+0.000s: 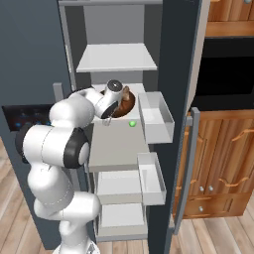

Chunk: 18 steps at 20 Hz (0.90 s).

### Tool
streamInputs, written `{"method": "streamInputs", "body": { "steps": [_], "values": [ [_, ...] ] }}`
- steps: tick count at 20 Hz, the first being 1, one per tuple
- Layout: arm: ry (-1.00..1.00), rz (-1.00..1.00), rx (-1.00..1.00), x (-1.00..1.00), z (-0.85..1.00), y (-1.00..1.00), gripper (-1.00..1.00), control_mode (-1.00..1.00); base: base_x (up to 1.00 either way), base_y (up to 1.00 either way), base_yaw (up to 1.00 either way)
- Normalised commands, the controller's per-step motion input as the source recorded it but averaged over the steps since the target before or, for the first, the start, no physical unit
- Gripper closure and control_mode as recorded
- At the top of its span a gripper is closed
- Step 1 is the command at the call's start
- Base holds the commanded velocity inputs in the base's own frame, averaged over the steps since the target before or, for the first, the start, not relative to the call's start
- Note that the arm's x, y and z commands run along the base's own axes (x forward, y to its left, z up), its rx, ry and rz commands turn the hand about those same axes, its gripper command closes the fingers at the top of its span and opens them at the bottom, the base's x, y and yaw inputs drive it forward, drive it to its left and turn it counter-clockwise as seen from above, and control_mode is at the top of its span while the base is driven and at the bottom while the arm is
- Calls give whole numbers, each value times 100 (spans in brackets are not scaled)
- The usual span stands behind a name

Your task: Pick the chicken drumstick and tomato from their plates and place them in the bowl. Then put the bowl in the fridge.

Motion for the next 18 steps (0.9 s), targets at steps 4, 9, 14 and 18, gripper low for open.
{"method": "streamInputs", "body": {
  "steps": [4,9,14,18],
  "values": [
    [-6,2,5,21,-15,4,100,-100,0,0,0],
    [-7,0,5,24,-16,7,100,-100,0,0,0],
    [0,0,0,32,-7,6,100,-100,0,0,0],
    [0,0,0,34,-2,4,100,-100,0,0,0]
  ]
}}
